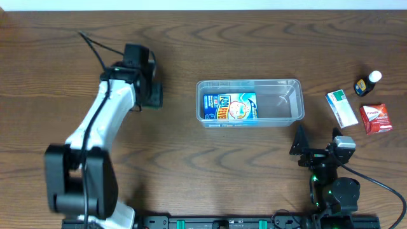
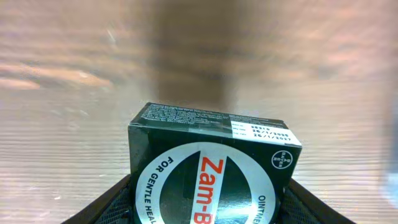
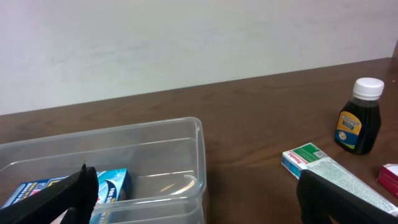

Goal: Pack container
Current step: 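Carry the green box with left gripper and lower it into container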

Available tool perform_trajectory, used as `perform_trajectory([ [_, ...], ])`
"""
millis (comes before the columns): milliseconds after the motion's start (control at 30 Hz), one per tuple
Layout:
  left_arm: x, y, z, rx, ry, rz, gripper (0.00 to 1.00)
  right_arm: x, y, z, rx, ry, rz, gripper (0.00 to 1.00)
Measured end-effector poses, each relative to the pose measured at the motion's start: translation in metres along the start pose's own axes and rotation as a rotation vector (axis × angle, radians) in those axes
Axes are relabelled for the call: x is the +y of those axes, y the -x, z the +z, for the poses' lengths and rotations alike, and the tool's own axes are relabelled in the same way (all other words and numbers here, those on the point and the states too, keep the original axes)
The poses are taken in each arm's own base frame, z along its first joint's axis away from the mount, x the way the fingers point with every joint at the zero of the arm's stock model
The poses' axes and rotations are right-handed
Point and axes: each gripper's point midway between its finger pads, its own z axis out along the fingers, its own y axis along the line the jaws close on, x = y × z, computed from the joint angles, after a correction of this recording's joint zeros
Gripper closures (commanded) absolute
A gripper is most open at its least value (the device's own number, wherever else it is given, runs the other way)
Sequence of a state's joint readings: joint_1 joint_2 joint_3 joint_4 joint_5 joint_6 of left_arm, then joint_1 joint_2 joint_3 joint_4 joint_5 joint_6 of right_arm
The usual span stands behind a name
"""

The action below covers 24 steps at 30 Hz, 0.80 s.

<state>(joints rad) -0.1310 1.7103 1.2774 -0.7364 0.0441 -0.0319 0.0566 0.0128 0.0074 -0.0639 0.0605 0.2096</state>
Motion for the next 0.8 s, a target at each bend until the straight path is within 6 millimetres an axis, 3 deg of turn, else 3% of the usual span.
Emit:
perform_trajectory([
  [167, -0.033, 0.023, -0.065, -0.144, -0.050, 0.018, 0.44, 0.000, 0.000, 0.000, 0.000, 0.000, 0.000, 0.01],
  [367, -0.084, 0.032, -0.110, -0.236, -0.136, 0.022, 0.44, 0.000, 0.000, 0.000, 0.000, 0.000, 0.000, 0.01],
  [633, -0.154, 0.024, -0.120, -0.264, -0.248, 0.037, 0.44, 0.000, 0.000, 0.000, 0.000, 0.000, 0.000, 0.01],
  [800, -0.178, 0.012, -0.104, -0.222, -0.242, 0.046, 0.44, 0.000, 0.000, 0.000, 0.000, 0.000, 0.000, 0.01],
])
